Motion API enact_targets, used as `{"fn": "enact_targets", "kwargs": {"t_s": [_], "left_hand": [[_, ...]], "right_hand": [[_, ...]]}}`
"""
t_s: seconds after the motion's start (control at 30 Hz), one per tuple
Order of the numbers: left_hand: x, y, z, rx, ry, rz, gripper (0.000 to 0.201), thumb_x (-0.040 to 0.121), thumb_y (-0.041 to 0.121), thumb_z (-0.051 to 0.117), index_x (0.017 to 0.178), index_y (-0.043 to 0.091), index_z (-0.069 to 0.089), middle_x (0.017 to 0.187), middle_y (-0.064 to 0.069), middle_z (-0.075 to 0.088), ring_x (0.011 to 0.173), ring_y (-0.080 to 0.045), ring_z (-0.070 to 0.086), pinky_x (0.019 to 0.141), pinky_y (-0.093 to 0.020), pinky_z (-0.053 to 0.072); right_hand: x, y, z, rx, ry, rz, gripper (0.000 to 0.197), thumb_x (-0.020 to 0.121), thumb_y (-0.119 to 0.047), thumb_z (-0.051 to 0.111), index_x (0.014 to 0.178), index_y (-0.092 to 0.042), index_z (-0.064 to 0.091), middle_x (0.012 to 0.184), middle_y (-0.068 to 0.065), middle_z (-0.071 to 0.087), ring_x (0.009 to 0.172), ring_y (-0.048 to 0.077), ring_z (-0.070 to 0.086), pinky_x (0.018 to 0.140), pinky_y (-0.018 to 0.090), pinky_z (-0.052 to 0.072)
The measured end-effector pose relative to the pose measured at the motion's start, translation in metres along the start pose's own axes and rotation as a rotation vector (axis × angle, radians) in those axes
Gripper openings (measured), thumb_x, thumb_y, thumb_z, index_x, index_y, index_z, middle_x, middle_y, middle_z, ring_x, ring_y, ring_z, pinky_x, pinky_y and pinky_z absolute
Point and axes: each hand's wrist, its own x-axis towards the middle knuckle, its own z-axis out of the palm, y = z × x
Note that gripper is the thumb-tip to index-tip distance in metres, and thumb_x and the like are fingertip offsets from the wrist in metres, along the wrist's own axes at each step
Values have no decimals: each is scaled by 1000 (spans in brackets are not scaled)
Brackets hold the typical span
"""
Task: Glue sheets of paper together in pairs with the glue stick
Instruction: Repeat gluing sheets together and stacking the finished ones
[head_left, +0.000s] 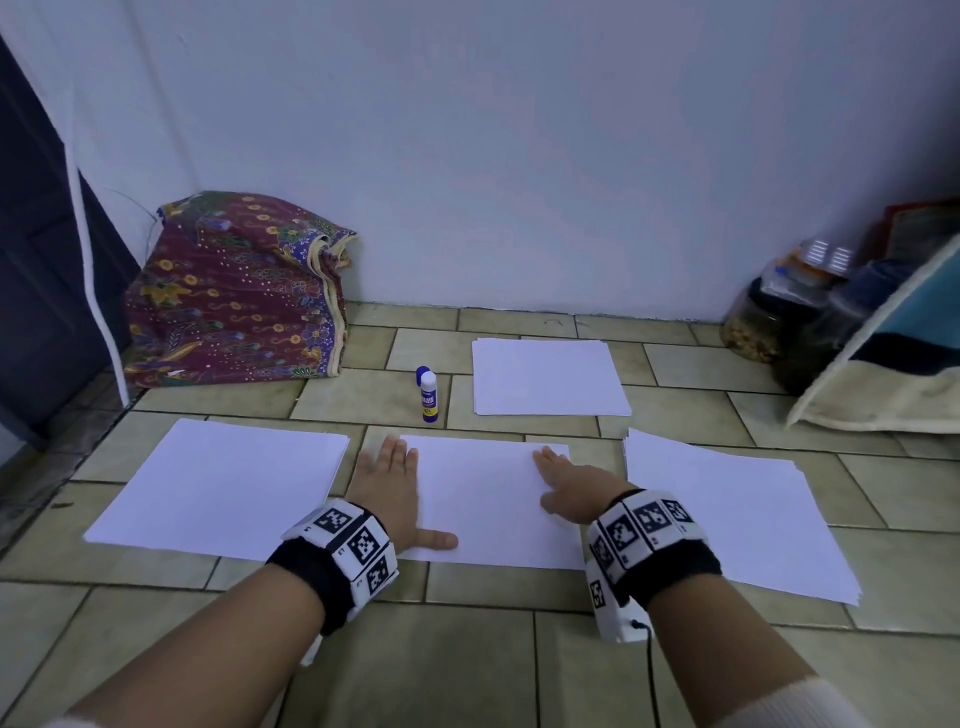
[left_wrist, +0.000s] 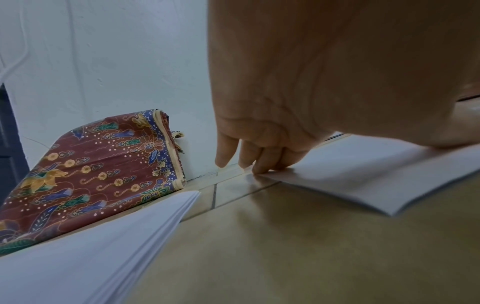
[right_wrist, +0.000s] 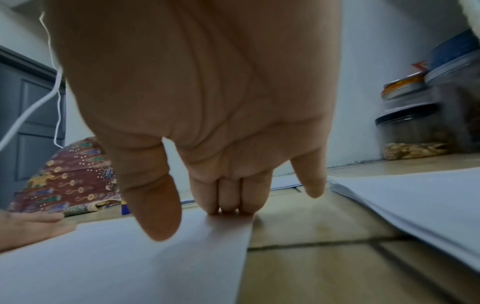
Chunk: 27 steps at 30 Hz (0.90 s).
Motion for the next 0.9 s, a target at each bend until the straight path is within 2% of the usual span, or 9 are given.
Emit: {"fn": "enact_targets", "kwargs": {"t_s": [0.07,0.17,0.27,0.33,0.43,0.57,0.67,0.77,0.9], "left_hand": [[0,-2,-1,-5,3,14,119,77,82,38,151,2,-10,160,-13,-11,148,-25,-13,118,-47,-1],[2,-12,-9,-107,16,51,96,89,72,31,153,6,1,161,-9,-2,149,-20,-1,119,-42,8],[4,-27,-20,-161,3,99,58,104,38,28,154,12,10,162,-3,5,147,-18,12,118,-35,16],[6,-33,-23,-115,27,117,53,104,20,31,154,17,14,161,-1,11,144,-20,22,116,-34,23],[7,-38,-22,-86,25,133,57,102,22,40,153,21,17,160,2,15,142,-21,28,113,-35,30],[5,-40,-24,-56,-13,166,64,101,31,42,154,20,9,161,2,8,146,-22,17,117,-35,22],[3,-40,-22,-67,-40,182,68,101,34,41,154,18,2,162,0,-1,148,-20,6,118,-34,11],[1,-39,-15,-117,-63,178,73,100,39,40,154,17,-4,161,0,-10,149,-17,-4,118,-33,6],[3,-42,-7,-146,-65,196,76,101,43,38,153,16,-9,160,0,-17,148,-15,-11,120,-32,4]], "right_hand": [[-2,-2,-5,-49,83,24,61,98,-26,40,152,-15,13,159,2,12,144,22,22,115,40,25],[8,2,-20,-4,283,144,36,94,-27,51,127,-15,59,129,5,58,117,22,55,98,30,45],[17,4,-31,87,319,226,26,87,-28,63,108,-16,71,109,0,69,101,18,63,91,30,51],[16,2,-35,103,308,240,25,84,-27,69,107,-19,72,108,-2,69,102,16,63,87,26,50],[5,2,-34,42,296,172,42,77,-31,77,118,-24,66,121,-4,63,113,16,58,94,28,46],[-14,9,-13,57,319,36,78,71,-35,81,139,-21,46,140,-3,48,129,16,42,108,30,35],[-22,10,1,91,275,-14,98,68,-36,83,148,-17,29,147,1,39,134,18,37,109,29,31],[-25,7,7,63,230,-32,109,67,-37,84,150,-13,17,151,5,32,134,22,36,107,32,34],[-25,6,9,-22,198,-79,115,70,-40,81,152,-10,5,160,1,6,141,20,25,114,32,26]]}}
